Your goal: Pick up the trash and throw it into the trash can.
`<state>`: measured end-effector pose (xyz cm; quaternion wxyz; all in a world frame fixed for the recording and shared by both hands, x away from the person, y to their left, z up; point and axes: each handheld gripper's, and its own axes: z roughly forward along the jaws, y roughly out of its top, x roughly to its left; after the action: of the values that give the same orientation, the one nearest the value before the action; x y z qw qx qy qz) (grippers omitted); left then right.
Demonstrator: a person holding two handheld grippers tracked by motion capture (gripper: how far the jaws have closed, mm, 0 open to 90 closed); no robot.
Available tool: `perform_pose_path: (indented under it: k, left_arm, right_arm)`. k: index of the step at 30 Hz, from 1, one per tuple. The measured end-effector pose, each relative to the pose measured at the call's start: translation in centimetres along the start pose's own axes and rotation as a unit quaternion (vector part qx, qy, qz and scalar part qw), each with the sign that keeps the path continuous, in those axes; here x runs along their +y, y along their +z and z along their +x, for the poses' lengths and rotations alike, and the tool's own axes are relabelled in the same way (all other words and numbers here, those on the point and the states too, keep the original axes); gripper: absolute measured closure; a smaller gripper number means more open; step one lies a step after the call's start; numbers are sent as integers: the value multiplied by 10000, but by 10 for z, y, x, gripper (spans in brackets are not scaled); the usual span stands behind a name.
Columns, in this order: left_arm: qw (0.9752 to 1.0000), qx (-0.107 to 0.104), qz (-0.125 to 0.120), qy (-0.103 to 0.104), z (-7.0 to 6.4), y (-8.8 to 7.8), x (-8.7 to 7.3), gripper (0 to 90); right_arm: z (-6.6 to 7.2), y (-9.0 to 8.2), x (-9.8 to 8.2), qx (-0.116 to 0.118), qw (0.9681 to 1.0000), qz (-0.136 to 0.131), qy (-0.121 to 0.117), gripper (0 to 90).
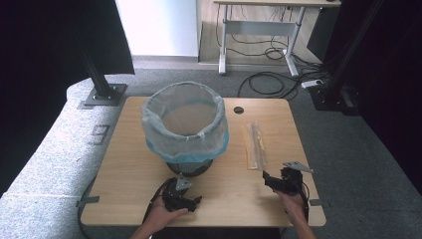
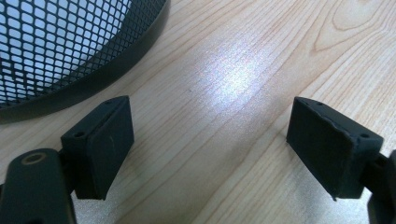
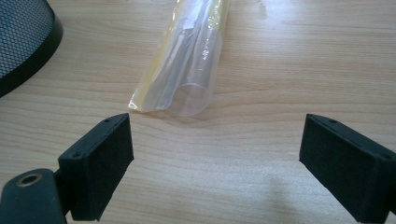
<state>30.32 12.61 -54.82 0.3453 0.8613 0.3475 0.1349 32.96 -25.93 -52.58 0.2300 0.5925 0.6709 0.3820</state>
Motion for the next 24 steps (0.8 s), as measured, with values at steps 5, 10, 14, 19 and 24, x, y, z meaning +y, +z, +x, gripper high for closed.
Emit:
perform_pose_path:
  k: [5,10,14,19,24]
  left_arm:
    - [10000,-1,1,1,0,0,0,147]
    - [10000,-1,0,-2,0,0,0,147]
    - [10000,0,1,0,0,0,0,147]
    - [10000,-1,1,-1,0,0,0,147]
    - [10000,-1,0,-1,0,0,0,147]
  right_arm:
    - [-1,2,0,-59,10000,15,-39,92]
    - [-1,5,-1,-99,9999,30,-99,92]
    - [1,9,-2,-104,9997,87,-186,93]
    - [5,14,-1,-100,9993,102,-334,94]
    - [8,20,0,-108,9989,115,-438,94]
